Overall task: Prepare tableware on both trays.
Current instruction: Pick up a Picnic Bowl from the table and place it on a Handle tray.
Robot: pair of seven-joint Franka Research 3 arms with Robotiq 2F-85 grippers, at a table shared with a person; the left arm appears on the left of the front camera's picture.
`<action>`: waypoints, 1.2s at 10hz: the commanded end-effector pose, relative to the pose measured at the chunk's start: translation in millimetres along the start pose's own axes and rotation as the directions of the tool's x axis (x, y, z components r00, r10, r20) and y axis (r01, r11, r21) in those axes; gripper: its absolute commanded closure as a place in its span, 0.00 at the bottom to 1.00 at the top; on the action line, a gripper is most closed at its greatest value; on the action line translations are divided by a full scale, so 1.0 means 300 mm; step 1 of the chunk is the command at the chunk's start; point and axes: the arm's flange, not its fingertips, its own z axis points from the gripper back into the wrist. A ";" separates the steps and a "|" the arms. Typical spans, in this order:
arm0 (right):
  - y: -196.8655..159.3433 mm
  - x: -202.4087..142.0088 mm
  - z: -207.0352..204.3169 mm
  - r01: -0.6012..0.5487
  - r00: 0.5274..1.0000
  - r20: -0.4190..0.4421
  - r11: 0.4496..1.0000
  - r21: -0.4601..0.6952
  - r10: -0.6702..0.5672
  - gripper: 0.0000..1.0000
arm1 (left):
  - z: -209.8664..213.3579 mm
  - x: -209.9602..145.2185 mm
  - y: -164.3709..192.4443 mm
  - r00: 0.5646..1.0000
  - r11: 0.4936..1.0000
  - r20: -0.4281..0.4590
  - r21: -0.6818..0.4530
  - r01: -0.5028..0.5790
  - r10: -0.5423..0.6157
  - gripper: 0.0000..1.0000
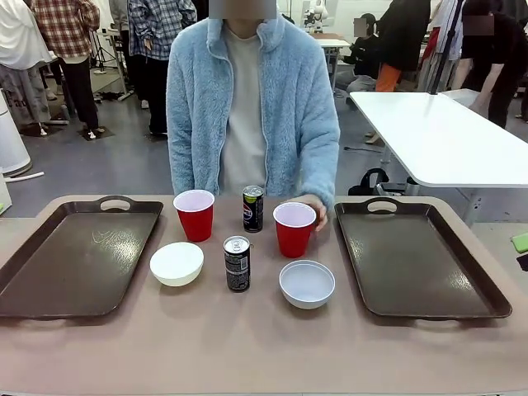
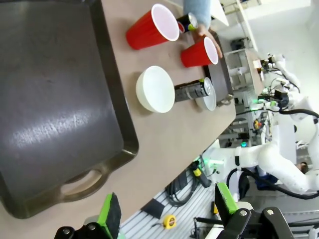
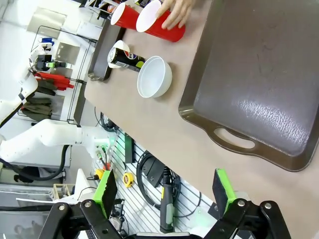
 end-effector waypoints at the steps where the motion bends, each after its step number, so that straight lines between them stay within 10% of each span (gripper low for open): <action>1: -0.004 0.008 0.000 -0.009 1.000 0.016 1.000 0.027 0.009 0.00 | -0.029 0.038 -0.067 0.996 0.996 -0.041 0.038 0.085 -0.083 0.00; 7: -0.004 0.008 0.000 -0.009 1.000 0.016 1.000 0.027 0.009 0.00 | -0.287 0.364 -0.535 0.881 0.796 -0.470 0.509 0.327 -0.061 0.00; 12: -0.004 0.008 0.000 -0.009 1.000 0.016 1.000 0.027 0.009 0.00 | -0.660 0.425 -0.558 0.886 0.710 -0.459 0.601 0.368 -0.070 0.00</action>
